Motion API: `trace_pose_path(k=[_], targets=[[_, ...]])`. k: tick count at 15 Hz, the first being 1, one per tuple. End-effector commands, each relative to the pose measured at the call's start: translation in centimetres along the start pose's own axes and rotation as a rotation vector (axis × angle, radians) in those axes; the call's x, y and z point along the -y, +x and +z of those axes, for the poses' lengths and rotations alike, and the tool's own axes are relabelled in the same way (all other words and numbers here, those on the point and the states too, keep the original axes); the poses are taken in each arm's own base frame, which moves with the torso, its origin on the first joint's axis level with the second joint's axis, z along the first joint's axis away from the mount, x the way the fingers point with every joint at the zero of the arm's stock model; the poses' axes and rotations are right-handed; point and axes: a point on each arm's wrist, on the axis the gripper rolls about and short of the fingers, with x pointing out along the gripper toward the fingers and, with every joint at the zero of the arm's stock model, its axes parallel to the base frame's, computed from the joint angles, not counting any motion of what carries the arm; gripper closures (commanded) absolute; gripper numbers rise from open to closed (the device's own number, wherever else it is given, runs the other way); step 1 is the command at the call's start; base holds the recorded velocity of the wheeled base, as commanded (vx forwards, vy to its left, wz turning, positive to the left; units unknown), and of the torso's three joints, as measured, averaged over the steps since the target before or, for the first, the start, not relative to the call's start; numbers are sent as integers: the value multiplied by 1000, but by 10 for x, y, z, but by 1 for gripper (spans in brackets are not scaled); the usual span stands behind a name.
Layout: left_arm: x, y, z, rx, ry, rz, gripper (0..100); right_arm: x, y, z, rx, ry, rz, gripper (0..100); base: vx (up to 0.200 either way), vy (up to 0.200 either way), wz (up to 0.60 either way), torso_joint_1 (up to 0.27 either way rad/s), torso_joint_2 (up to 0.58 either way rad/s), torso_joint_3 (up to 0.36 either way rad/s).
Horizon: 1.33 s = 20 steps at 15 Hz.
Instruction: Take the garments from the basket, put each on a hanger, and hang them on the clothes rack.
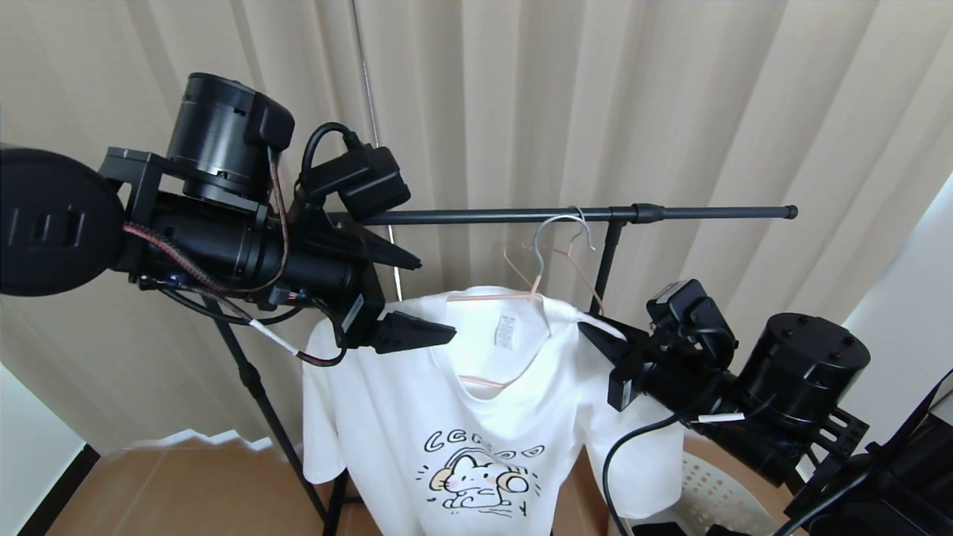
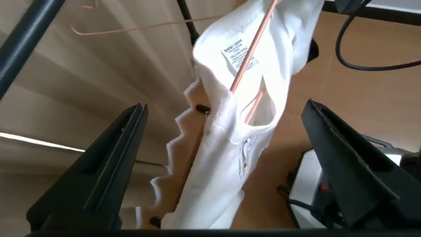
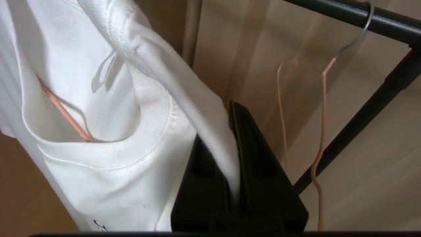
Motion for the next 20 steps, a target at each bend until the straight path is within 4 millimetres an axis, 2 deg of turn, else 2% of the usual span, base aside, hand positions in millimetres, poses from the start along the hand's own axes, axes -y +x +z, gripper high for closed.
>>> trace_pose_path(k=[1, 3, 13, 20], targets=[[-14, 9, 9, -25, -24, -67, 0, -2, 0, -1, -2, 1, 8, 100, 0, 0, 0, 0, 0, 0], [-17, 11, 11, -52, -10, -86, 0, -2, 0, -1, -4, -1, 8, 100, 0, 0, 0, 0, 0, 0], [-19, 39, -10, -130, 16, -148, 0, -3, -2, 4, 13, -2, 8, 100, 0, 0, 0, 0, 0, 0], [-18, 46, -13, -143, 10, -163, 0, -4, -4, 9, 32, -3, 12, 100, 0, 0, 0, 0, 0, 0]])
